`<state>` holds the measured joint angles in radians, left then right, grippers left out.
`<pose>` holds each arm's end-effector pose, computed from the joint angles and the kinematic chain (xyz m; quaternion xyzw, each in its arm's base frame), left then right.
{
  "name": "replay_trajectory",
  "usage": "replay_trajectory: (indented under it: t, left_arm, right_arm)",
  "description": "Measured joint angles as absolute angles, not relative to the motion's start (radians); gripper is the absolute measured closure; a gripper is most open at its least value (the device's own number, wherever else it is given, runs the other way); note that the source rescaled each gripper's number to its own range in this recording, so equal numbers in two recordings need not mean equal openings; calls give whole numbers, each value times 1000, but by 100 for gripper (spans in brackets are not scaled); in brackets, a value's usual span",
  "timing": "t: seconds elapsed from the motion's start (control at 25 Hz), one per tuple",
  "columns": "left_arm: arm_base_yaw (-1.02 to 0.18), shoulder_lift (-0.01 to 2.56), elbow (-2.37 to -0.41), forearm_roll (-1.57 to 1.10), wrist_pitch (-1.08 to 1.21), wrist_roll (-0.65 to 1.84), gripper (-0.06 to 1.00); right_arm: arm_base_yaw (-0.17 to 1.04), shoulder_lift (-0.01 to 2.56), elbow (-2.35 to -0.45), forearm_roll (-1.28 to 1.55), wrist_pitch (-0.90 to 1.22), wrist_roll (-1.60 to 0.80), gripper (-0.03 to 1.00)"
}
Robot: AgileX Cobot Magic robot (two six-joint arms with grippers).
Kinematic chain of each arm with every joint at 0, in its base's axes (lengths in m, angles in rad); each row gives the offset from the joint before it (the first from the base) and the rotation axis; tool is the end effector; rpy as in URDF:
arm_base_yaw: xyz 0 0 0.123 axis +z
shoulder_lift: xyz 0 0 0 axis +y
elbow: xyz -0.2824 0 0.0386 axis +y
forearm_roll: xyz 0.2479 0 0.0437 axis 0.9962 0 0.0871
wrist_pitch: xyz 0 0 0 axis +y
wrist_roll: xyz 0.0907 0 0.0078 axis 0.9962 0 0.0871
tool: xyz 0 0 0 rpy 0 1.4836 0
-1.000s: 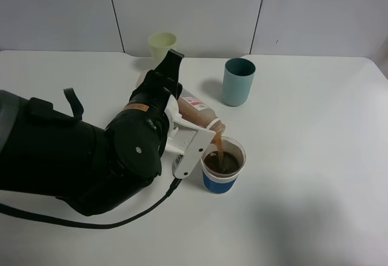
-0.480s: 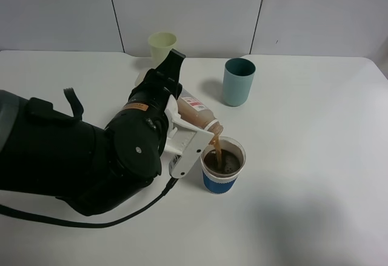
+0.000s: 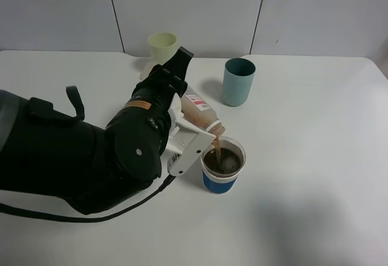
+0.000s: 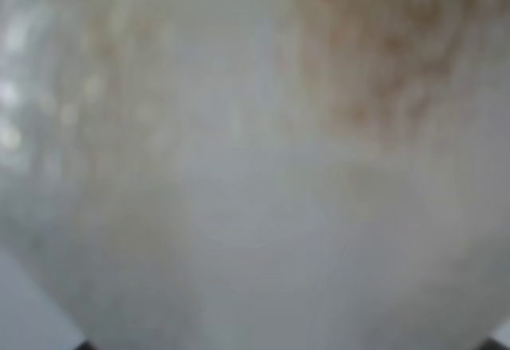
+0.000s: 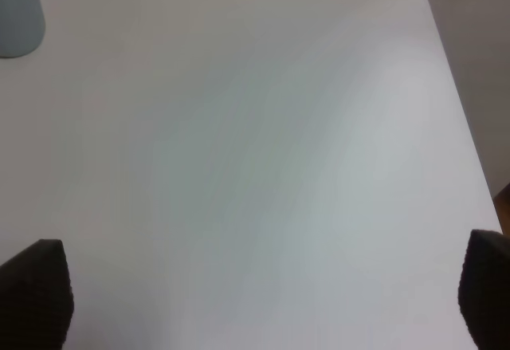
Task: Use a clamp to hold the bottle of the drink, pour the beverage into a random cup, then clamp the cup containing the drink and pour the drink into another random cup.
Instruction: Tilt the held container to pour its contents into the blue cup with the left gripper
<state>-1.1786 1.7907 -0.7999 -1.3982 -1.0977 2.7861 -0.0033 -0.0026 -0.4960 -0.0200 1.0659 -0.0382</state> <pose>0.1916 -0.2544 0.1827 0.6971 0.3817 0.5210 0.3113 -0.0050 -0.0016 0.2756 -0.0145 0.8548 -0.0208 0.5184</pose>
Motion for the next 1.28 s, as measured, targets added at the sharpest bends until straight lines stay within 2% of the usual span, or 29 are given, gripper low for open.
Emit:
replay_trajectory:
  t: [1.28]
  left_arm:
    - [-1179, 1791, -800, -1264, -1108, 2793, 94]
  right_arm:
    - [-3, -3, -496, -20, 1066, -38, 7]
